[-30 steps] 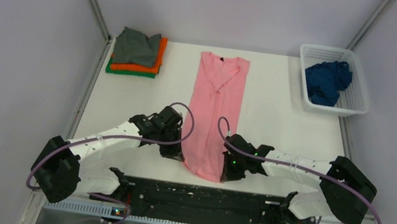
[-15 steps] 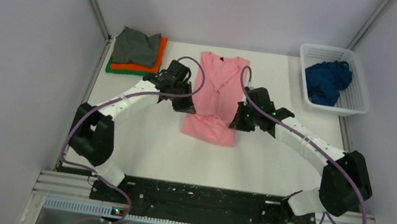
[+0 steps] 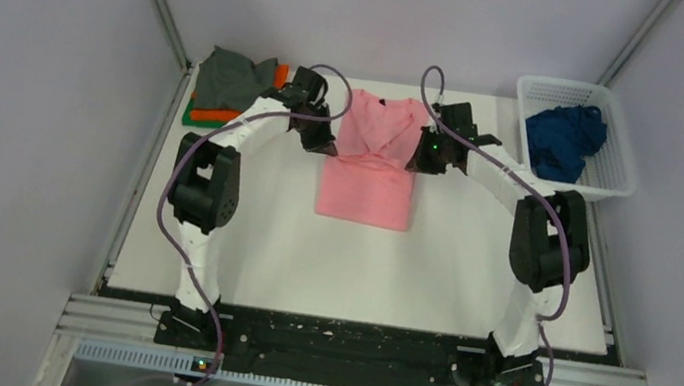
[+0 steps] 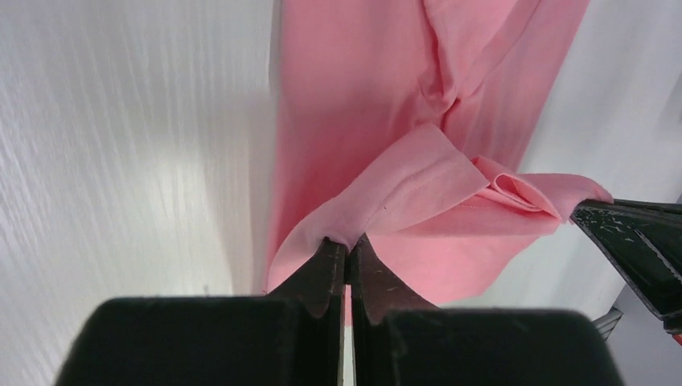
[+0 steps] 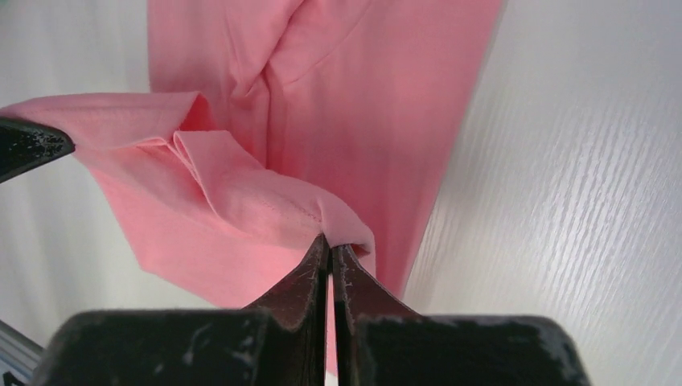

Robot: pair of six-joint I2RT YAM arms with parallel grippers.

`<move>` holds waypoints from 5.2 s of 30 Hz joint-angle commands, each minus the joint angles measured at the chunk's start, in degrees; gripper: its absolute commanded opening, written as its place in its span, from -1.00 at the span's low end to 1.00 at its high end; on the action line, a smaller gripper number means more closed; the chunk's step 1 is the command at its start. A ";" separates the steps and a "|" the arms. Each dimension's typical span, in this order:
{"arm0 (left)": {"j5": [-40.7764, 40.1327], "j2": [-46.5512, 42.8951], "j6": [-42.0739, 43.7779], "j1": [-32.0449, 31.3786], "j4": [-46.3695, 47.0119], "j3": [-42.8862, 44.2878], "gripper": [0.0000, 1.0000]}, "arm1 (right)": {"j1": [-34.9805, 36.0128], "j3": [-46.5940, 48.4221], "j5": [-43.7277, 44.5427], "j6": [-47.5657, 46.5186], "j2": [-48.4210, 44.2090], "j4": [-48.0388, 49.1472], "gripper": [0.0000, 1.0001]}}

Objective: Fold and stack the t-shirts
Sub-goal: Fold the folded rectangular tshirt in 1/3 of the way, then grab one side of the 2/3 rectangular tshirt with both arms, then fold the long partially folded tshirt into a neat square

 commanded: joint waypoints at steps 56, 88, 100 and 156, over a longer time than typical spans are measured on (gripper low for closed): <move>-2.07 -7.81 -3.90 -2.93 14.20 -33.01 -0.03 | 6.82 -35.36 4.05 14.68 -12.13 18.85 0.07; 7.59 -57.06 -10.10 -11.76 -19.23 -38.22 -1.00 | 10.07 -32.09 -26.38 8.13 -51.46 -22.50 -1.00; -0.34 -42.41 -6.66 -8.03 -3.24 -28.88 -1.00 | -1.56 -23.80 -26.88 -0.04 -39.15 -11.85 -1.00; 4.17 -11.00 7.43 -1.45 7.83 -26.38 0.97 | -4.26 -34.61 -6.90 -1.57 -33.48 5.87 0.97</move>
